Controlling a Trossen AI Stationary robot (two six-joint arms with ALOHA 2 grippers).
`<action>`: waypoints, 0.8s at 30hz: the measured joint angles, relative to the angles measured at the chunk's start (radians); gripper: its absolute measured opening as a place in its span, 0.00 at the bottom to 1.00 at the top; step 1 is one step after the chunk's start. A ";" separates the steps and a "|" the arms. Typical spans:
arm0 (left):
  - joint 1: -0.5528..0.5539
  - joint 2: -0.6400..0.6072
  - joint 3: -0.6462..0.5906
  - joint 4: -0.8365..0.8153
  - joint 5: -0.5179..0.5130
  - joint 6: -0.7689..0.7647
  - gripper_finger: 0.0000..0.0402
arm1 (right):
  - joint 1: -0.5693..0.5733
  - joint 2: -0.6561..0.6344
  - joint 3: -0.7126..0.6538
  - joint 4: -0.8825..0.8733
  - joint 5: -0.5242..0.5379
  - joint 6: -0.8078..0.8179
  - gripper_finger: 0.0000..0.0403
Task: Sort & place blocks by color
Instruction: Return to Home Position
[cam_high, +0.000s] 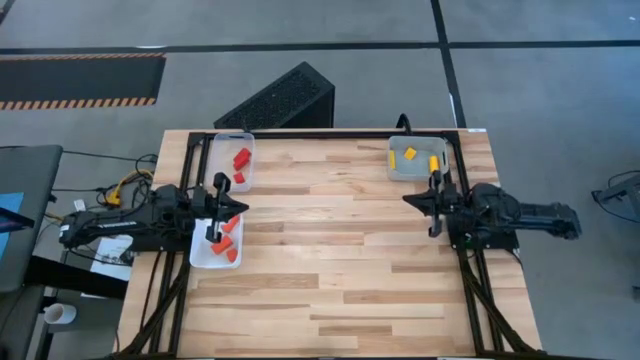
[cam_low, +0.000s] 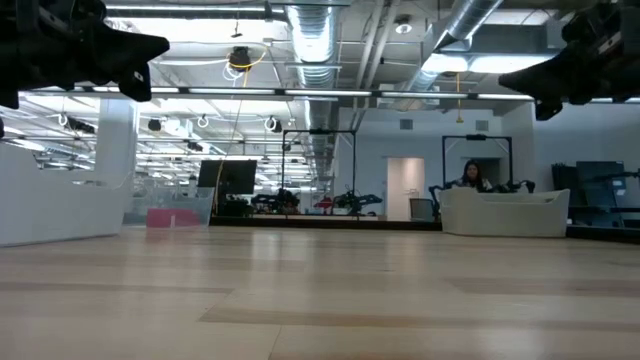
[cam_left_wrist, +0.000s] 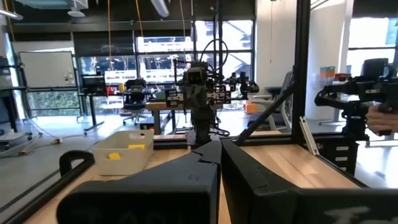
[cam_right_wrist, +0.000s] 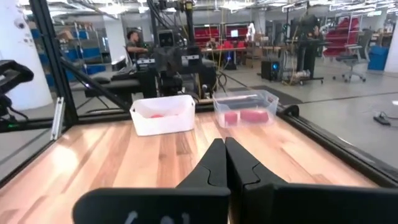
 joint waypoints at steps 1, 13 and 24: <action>0.000 0.000 0.000 0.000 0.000 0.004 0.00 | -0.011 0.000 0.000 -0.001 -0.012 0.003 0.00; 0.000 0.000 -0.001 0.000 0.000 0.008 0.00 | -0.073 0.000 0.000 -0.072 0.016 0.003 0.00; 0.000 0.000 -0.001 0.002 0.003 0.017 0.00 | -0.062 0.000 0.000 -0.001 0.012 -0.054 0.01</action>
